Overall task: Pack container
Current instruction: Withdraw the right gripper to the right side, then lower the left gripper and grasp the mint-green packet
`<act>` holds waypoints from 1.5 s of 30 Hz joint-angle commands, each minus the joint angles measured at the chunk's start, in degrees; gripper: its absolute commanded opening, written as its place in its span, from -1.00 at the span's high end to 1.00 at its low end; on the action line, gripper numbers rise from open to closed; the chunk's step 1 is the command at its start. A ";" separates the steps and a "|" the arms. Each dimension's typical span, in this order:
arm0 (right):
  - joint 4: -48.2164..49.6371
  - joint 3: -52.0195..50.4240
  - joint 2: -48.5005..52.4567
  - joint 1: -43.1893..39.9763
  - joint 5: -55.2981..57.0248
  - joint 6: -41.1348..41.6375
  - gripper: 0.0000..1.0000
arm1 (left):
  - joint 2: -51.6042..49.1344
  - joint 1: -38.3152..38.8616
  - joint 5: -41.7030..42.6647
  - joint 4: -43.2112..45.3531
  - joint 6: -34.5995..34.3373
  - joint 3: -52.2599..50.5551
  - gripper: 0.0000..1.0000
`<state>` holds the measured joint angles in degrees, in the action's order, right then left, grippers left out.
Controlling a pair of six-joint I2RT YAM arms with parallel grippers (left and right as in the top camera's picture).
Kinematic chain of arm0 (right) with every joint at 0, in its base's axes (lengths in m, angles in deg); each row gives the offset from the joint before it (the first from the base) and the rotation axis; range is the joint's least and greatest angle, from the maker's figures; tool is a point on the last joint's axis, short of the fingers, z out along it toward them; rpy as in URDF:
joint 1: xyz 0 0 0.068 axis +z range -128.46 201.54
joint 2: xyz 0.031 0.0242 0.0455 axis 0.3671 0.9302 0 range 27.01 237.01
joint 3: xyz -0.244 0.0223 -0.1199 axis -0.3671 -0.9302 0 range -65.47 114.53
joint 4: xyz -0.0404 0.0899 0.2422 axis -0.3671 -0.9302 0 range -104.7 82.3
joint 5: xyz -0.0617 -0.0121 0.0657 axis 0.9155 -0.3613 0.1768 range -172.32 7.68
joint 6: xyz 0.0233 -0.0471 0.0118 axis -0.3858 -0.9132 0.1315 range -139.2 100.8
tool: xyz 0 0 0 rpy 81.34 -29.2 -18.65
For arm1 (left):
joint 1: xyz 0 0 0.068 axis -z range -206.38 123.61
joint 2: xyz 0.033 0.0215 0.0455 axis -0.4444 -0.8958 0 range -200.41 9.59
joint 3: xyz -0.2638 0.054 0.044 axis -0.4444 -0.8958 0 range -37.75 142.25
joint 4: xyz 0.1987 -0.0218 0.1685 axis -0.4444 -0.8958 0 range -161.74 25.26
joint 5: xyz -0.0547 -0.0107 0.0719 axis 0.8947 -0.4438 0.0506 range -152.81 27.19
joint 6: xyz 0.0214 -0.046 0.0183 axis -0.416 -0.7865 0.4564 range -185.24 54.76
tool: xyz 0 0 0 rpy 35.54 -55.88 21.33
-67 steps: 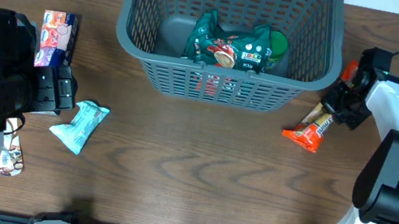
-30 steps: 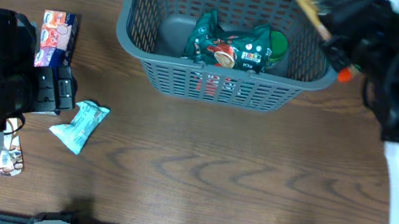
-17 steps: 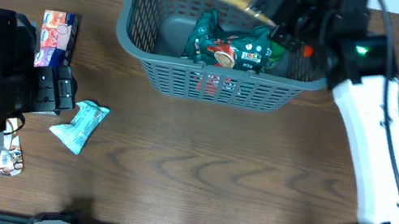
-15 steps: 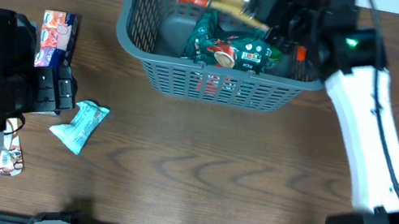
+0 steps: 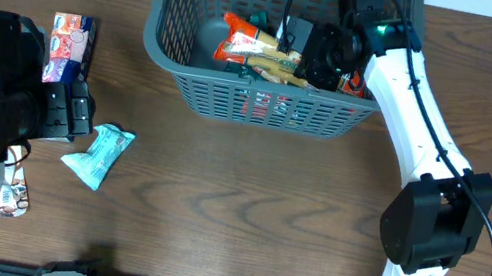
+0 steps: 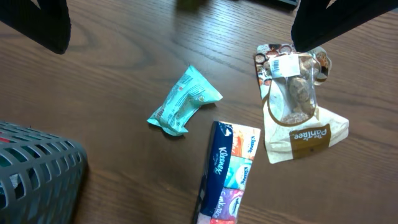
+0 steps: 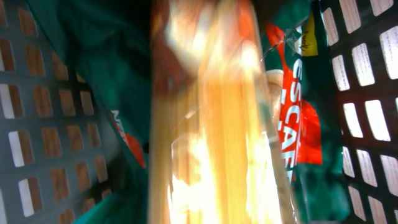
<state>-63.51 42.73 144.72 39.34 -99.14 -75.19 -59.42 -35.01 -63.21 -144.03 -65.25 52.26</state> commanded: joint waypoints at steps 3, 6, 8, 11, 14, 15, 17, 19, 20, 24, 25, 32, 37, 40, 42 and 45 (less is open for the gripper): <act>1.22 2.69 -3.69 0.37 -2.75 3.63 -0.98 | -0.22 -0.31 -0.02 -0.15 0.15 0.04 -0.97; 1.97 6.69 -6.80 0.24 -2.75 6.34 -0.98 | -0.22 -0.31 -0.02 -0.15 0.15 0.04 -0.97; 2.32 11.30 -8.48 -0.28 -2.73 10.19 -0.98 | -0.22 -0.31 -0.02 -0.17 0.15 0.04 -0.97; 2.49 20.00 -10.86 -2.12 -1.68 18.21 -0.98 | -0.22 -0.31 -0.02 0.04 0.15 0.04 -0.97; 2.82 27.26 -12.41 -5.60 10.45 35.52 -0.98 | -0.22 -0.31 -0.02 0.02 0.17 0.04 -0.97; 1.57 29.29 -12.85 -7.26 17.29 44.04 -0.97 | -0.22 -0.31 -0.02 0.00 0.17 0.04 -0.97; -3.39 31.74 -13.75 -10.82 26.32 56.65 -0.99 | -0.22 -0.31 -0.04 -0.20 0.28 0.04 -0.97; -9.14 32.15 -14.80 -14.86 27.91 63.47 -0.98 | -0.22 -0.31 -0.02 -0.61 1.68 0.04 -0.97; -12.20 32.15 -15.06 -17.00 27.54 66.23 -0.99 | -0.22 -0.31 -0.02 -1.09 3.96 0.04 -0.97; -20.94 31.19 -14.69 -23.54 26.51 71.08 -0.99 | -1.88 -0.31 -0.31 -3.32 12.44 -0.63 -0.97; -22.12 30.62 -14.45 -24.81 26.34 71.25 -0.99 | -2.34 -0.31 -0.28 -2.64 12.92 -1.33 -0.97; -21.81 22.47 -14.10 -26.93 25.94 71.17 -0.99 | -6.93 -0.31 -0.28 10.64 18.01 -17.00 -0.97; -18.58 15.32 -14.08 -26.86 25.79 71.14 -0.98 | -10.16 1.97 -0.26 22.64 18.43 -29.70 -0.97; -16.96 12.02 -14.08 -26.71 25.79 71.12 -0.98 | -12.46 4.55 -0.26 28.37 19.96 -35.30 -0.97; -16.31 10.56 -14.08 -26.73 25.79 70.93 -0.99 | -13.88 6.21 -0.26 30.84 19.96 -37.31 -0.97; -15.08 9.03 -14.08 -26.73 25.75 70.62 -0.99 | -16.48 8.20 -0.31 33.18 20.17 -39.50 -0.97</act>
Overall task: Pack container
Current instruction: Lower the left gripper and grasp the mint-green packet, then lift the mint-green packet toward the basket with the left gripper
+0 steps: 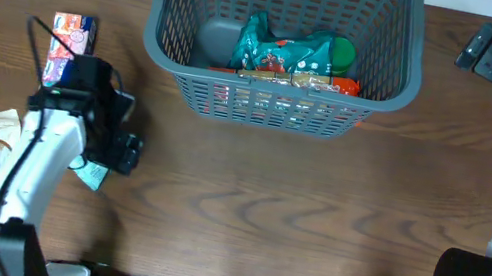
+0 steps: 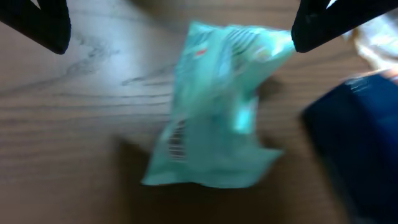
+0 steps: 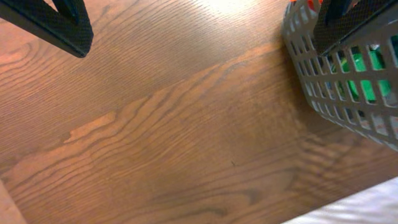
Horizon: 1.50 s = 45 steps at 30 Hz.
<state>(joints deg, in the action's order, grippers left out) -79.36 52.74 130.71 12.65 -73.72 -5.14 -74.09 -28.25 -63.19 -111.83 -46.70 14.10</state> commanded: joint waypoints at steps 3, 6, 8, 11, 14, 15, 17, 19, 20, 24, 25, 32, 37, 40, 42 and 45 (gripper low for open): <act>1.44 -1.75 -0.07 -0.04 0.37 -0.04 -0.99 | -4.55 1.86 -0.83 1.64 1.57 -1.51 -0.97; 1.44 -1.81 -0.07 -0.02 0.37 -0.98 -0.98 | -6.58 1.84 -2.80 2.19 1.55 -1.51 -0.97; 1.55 -1.81 -0.07 -0.04 0.37 -1.05 -0.98 | -7.17 1.84 -3.04 2.69 1.55 -1.51 -0.97; 1.70 -1.81 -0.07 -0.04 0.37 -1.03 -0.99 | -7.98 1.79 -3.58 3.54 1.57 -1.51 -0.97; 1.81 -1.81 -0.07 -0.04 0.37 -1.03 -0.99 | -9.07 1.79 -3.54 4.15 1.57 -1.53 -0.97; 1.84 -1.81 -0.07 -0.04 0.37 -1.03 -0.99 | -9.53 1.79 -3.56 4.17 1.57 -1.53 -0.98; 1.86 -1.81 -0.07 -0.04 0.39 -1.05 -0.99 | -10.43 1.79 -3.52 4.20 1.55 -1.53 -0.96; 1.84 -1.81 -0.07 -0.04 0.39 -1.51 -0.99 | -10.82 1.79 -3.26 4.39 1.53 -1.53 -0.79; 1.81 -1.81 -0.07 -0.04 0.39 -1.53 -0.99 | -10.84 1.79 -3.13 4.55 1.53 -1.53 -0.69; 1.81 -1.81 -0.07 -0.04 0.39 -1.51 -0.99 | -10.82 1.79 -3.10 4.55 1.53 -1.51 -0.19; 1.81 -1.81 -0.07 -0.04 0.39 -1.51 -0.99 | -10.82 1.79 -3.10 4.55 1.53 -1.51 -0.01; 1.79 -1.81 -0.07 -0.04 0.39 -2.43 -0.99 | -9.81 1.79 -3.13 4.33 -1.11 -0.55 0.48; 1.77 -1.81 -0.07 -0.04 0.39 -2.58 -0.97 | -7.43 1.79 -3.17 0.28 -5.07 3.76 0.86; 1.81 -1.81 -0.07 -0.04 0.39 -2.58 -0.99 | -6.01 1.79 -3.19 -4.00 -8.35 7.50 0.89; 1.81 -1.81 -0.07 -0.04 0.39 -2.58 -0.99 | -5.05 1.68 -3.32 -6.95 -10.97 10.54 0.88; 1.81 -1.81 -0.07 -0.04 0.39 -3.08 -0.98 | -3.13 1.22 -3.32 -10.32 -13.86 15.28 0.88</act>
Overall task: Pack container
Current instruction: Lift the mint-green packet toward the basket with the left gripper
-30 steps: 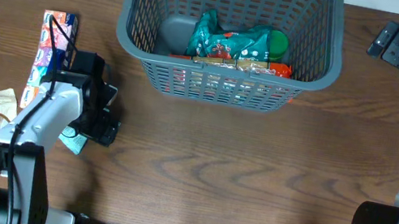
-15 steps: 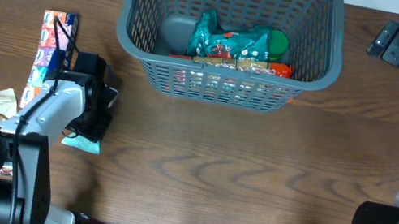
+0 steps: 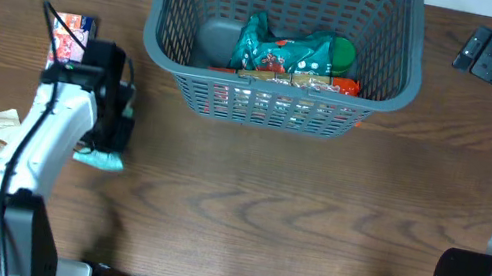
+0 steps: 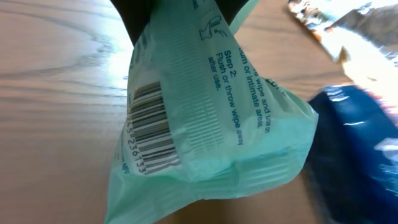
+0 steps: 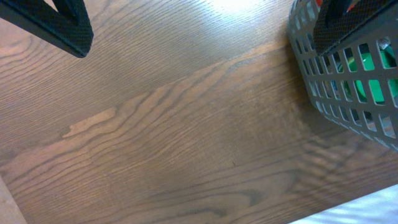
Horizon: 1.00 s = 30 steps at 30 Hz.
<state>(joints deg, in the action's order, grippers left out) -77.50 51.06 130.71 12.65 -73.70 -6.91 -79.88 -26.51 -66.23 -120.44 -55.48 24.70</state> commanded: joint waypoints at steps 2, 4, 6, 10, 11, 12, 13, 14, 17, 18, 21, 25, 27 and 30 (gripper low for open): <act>-0.04 -0.13 -0.07 -0.04 0.35 -1.68 -0.99 | 4.24 -1.03 -0.28 -2.86 -6.60 7.98 0.89; -0.09 -0.13 -0.07 -0.04 0.35 -1.70 -0.98 | 5.84 -1.68 -0.26 -2.95 -8.66 11.15 0.89; -0.04 -0.13 -0.07 -0.04 0.35 -1.68 -0.98 | 7.28 -2.32 -0.24 -2.97 -11.61 15.28 0.89; -0.07 -0.13 -0.07 -0.04 0.35 -1.68 -0.99 | 8.35 -2.43 1.57 -2.69 -17.46 26.27 0.88; -0.07 -0.13 -0.07 -0.04 0.35 -1.66 -0.99 | 8.24 -2.43 3.32 -2.10 -18.47 29.49 0.88; -0.07 -0.13 -0.07 -0.09 0.35 -1.66 -0.99 | 8.15 -2.43 5.31 -1.18 -19.15 32.09 0.89; -0.04 -0.13 -0.07 -0.20 0.35 -1.64 -0.99 | 7.98 -2.29 7.61 0.17 -19.78 34.99 0.89; -0.02 -0.13 -0.07 -0.28 0.37 -1.62 -0.99 | 7.78 -1.99 9.42 1.49 -19.98 37.31 0.89; 0.28 -0.13 -0.07 -0.72 0.37 -0.48 -0.98 | 6.43 0.57 13.31 5.75 -19.47 44.04 0.89; 0.42 -0.13 -0.07 -1.03 0.35 -0.11 -0.99 | 5.70 2.10 13.77 6.73 -18.27 45.99 0.89; 0.24 -0.13 -0.07 -2.23 0.35 2.14 -0.99 | 3.26 7.37 13.75 7.98 -12.26 49.86 0.88; -1.07 -0.13 -0.07 -5.97 -0.07 7.54 -0.99 | -0.50 15.02 13.73 8.31 -0.61 51.10 0.89; -1.60 -0.15 -0.07 -8.66 -1.27 9.81 -0.98 | -2.62 17.46 13.73 8.31 2.99 51.10 0.89; -1.81 -0.42 -0.07 -12.61 -3.91 9.97 -0.99 | -5.95 19.52 13.73 8.35 6.58 51.10 0.89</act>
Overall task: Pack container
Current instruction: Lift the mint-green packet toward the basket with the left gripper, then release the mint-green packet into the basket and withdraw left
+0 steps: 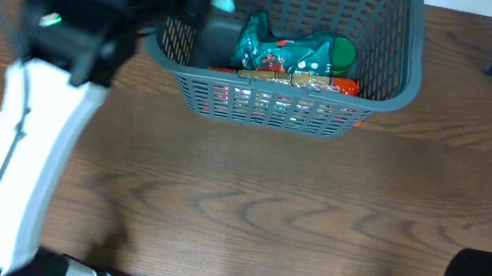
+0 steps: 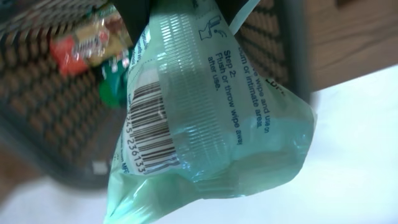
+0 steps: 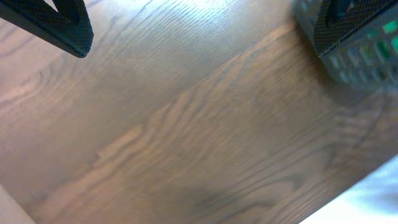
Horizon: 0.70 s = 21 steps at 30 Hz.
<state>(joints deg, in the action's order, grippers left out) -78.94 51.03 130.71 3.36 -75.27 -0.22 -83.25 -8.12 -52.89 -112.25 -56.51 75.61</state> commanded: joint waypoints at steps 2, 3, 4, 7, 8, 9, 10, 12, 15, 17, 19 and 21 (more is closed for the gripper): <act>-1.16 -0.46 0.04 -5.29 -3.04 3.26 -0.99 | -4.44 1.79 0.39 0.15 9.14 0.20 0.89; -1.60 -0.50 0.07 -6.14 -3.02 3.17 -0.99 | -5.46 1.99 0.39 0.26 9.97 0.20 0.89; -1.84 -0.57 0.17 -6.93 -3.04 2.56 -0.99 | -6.60 2.08 0.39 0.50 10.56 0.20 0.89; -1.81 -1.16 0.17 -8.11 -2.99 1.49 -0.99 | -9.35 2.08 0.39 1.16 12.79 0.20 0.89; -1.79 -1.40 0.17 -8.37 -3.02 1.01 -0.99 | -10.29 2.08 0.39 1.36 14.03 0.17 0.89; -1.81 -1.64 0.17 -8.44 -2.99 0.63 -0.99 | -11.78 2.08 0.39 1.46 16.41 0.17 0.89; -1.79 -1.79 0.17 -8.44 -2.99 0.48 -0.99 | -12.92 2.08 0.39 1.46 18.56 0.17 0.89; -1.84 -1.95 0.24 -8.37 -3.02 0.20 -0.98 | -15.43 2.08 0.37 1.33 24.06 0.17 0.89; -1.86 -1.95 0.35 -8.37 -3.02 -0.07 -0.99 | -19.69 2.08 -0.50 1.33 31.41 0.17 0.89; -1.88 -1.95 0.35 -8.37 -3.02 -1.09 -0.98 | -21.86 2.05 -0.52 1.36 32.89 0.17 0.89; -2.19 -1.95 0.35 -8.37 -3.02 -1.90 -0.98 | -23.82 1.97 -1.92 1.29 32.83 0.17 0.88; -2.75 -1.95 0.35 -8.37 -2.99 -1.92 -0.99 | -25.40 1.79 -3.93 0.90 32.81 0.17 0.82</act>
<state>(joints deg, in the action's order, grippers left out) -81.24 49.53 130.71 -4.81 -78.00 -0.57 -107.81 -6.07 -54.10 -111.11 -27.20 75.30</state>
